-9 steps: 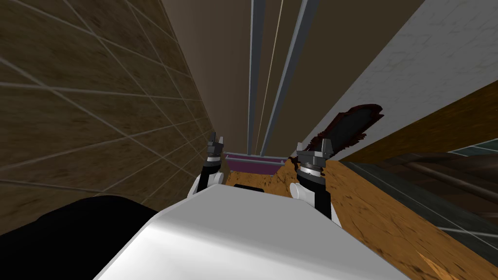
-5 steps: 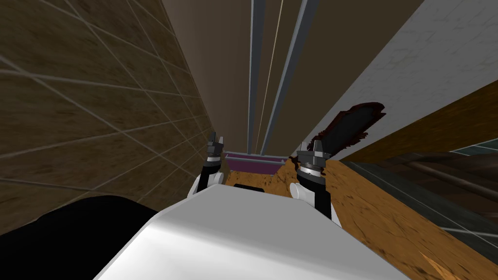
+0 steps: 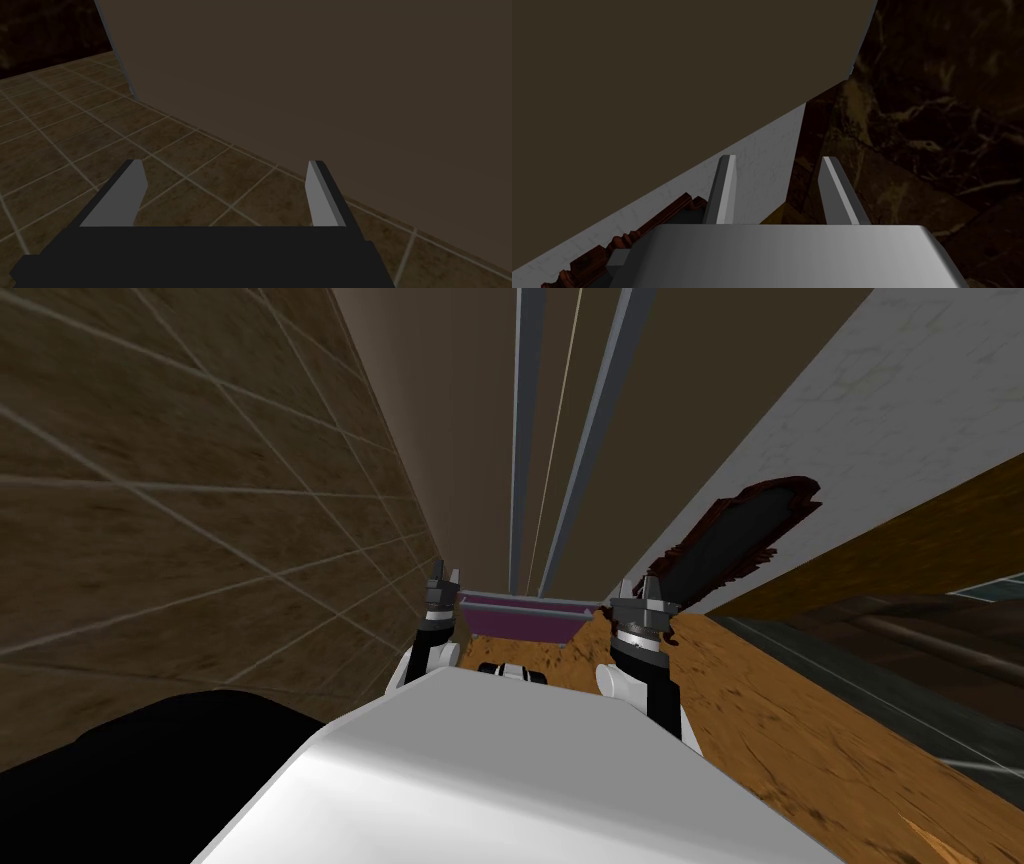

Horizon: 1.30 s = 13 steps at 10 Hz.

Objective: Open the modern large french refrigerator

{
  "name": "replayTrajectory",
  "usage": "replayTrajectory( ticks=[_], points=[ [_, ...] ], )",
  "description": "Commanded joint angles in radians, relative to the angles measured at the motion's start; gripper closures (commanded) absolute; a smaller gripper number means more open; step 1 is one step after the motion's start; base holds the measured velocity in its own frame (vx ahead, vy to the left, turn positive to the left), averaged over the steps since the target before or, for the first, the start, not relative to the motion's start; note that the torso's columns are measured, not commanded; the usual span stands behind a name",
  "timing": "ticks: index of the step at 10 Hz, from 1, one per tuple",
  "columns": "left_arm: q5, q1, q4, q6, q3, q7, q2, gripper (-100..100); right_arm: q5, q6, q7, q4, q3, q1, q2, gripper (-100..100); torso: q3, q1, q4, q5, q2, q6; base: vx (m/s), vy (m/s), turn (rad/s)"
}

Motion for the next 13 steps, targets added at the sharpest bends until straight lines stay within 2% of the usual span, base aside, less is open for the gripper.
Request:
replayTrajectory(
  ticks=[1,3,7,8,9,10,12,13],
  points=[
    [0.003,-0.003,0.017,-0.007,0.002,0.0,0.031,-100,0.0,0.0,0.0,0.0,0.0,0.0,0.0,0,-0.148,0.0,0.074,0.0,0.074,0.0,0.007,0.004,-0.001],
    [0.009,-0.011,0.057,-0.024,0.008,0.0,0.077,-100,0.0,0.0,0.0,0.0,0.0,0.0,0.0,0,-0.236,0.001,0.117,0.0,0.117,0.0,0.006,0.013,-0.004],
    [0.031,-0.035,0.178,-0.083,0.026,0.0,0.153,-100,0.0,0.0,0.0,0.001,0.0,0.0,0.0,0,-0.242,0.001,0.121,0.0,0.12,0.0,0.013,0.033,-0.007],
    [0.031,-0.035,0.19,-0.083,0.026,0.0,0.153,-100,0.0,0.0,0.0,0.001,0.0,0.0,0.0,0,-0.242,0.0,0.121,0.0,0.12,0.0,0.01,0.026,-0.003],
    [0.038,-0.042,0.229,-0.103,0.032,0.0,0.166,-100,0.0,0.0,0.0,0.001,0.0,0.0,0.0,0,-0.241,-0.001,0.121,0.0,0.121,0.0,0.01,0.023,-0.005],
    [0.038,-0.042,0.232,-0.103,0.032,0.0,0.166,-100,0.0,0.0,0.0,0.001,0.0,0.0,0.0,0,-0.241,-0.001,0.121,0.0,0.121,0.0,0.01,0.019,-0.003],
    [0.053,-0.058,0.307,-0.147,0.045,0.0,0.189,-100,0.0,0.0,0.0,0.001,0.0,0.0,0.0,0,-0.242,0.0,0.121,0.0,0.12,0.0,0.017,0.03,-0.011],
    [0.053,-0.058,0.324,-0.147,0.045,0.0,0.189,-100,0.0,0.0,0.0,0.001,0.0,0.0,0.0,0,-0.242,0.001,0.121,0.0,0.12,0.0,0.016,0.031,-0.004]
  ],
)
